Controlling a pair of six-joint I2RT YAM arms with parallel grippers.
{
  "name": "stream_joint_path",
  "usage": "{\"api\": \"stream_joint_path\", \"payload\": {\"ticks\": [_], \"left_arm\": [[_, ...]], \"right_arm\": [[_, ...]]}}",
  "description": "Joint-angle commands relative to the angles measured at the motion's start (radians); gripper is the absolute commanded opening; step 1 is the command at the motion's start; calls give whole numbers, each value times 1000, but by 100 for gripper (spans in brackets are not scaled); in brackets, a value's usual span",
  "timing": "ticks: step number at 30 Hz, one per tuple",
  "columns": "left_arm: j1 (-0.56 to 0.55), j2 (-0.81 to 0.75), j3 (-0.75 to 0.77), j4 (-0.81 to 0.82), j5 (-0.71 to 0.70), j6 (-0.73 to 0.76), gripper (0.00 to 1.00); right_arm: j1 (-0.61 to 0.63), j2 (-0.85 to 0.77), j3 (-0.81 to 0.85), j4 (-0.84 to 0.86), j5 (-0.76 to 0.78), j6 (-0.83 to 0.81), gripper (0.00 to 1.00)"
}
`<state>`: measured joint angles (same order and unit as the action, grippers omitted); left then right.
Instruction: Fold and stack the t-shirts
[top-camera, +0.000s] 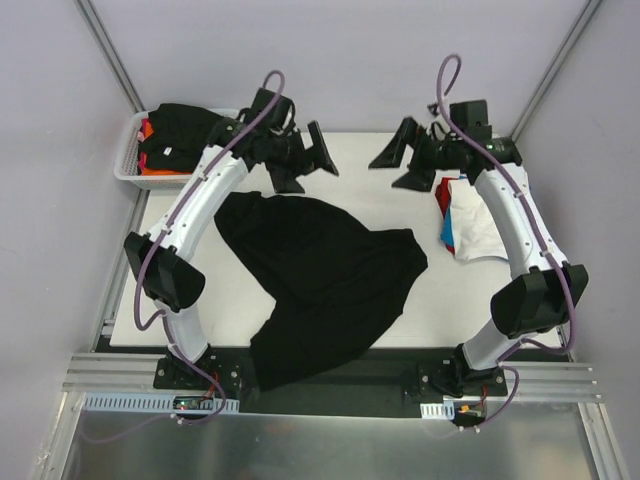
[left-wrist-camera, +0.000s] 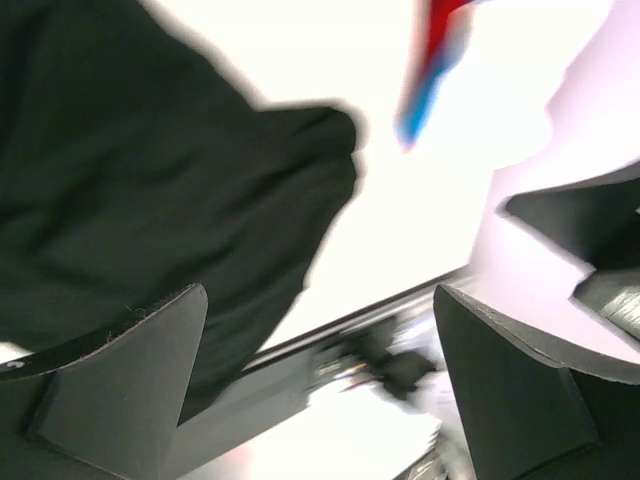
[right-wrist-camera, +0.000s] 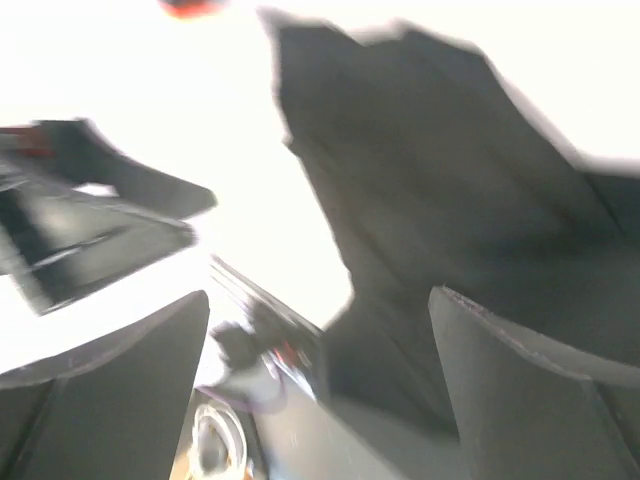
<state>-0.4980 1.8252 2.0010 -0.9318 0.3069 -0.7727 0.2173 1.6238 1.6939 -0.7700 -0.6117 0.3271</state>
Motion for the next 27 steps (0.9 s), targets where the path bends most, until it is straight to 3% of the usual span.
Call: {"api": "stream_joint_path", "payload": {"ticks": [1, 4, 7, 12, 13, 14, 18, 27], "left_arm": [[30, -87, 151, 111, 100, -175, 98], [64, -142, 156, 159, 86, -247, 99], [93, -197, 133, 165, 81, -280, 99], [134, -294, -19, 168, 84, -333, 99], [137, -296, -22, 180, 116, -345, 99], [138, -297, -9, 185, 123, -356, 99], [142, -310, -5, 224, 149, -430, 99], [199, -333, -159, 450, 279, -579, 99]], "right_arm": [[-22, -36, 141, 155, -144, 172, 96], [-36, -56, 75, 314, -220, 361, 96], [-36, -61, 33, 400, -243, 449, 96], [-33, -77, 59, 317, -142, 395, 96], [-35, -73, 59, 337, -154, 412, 100], [-35, -68, 61, 360, -174, 426, 94], [-39, -71, 44, 333, -207, 376, 96], [-39, -176, -224, 281, -152, 179, 96]]}}
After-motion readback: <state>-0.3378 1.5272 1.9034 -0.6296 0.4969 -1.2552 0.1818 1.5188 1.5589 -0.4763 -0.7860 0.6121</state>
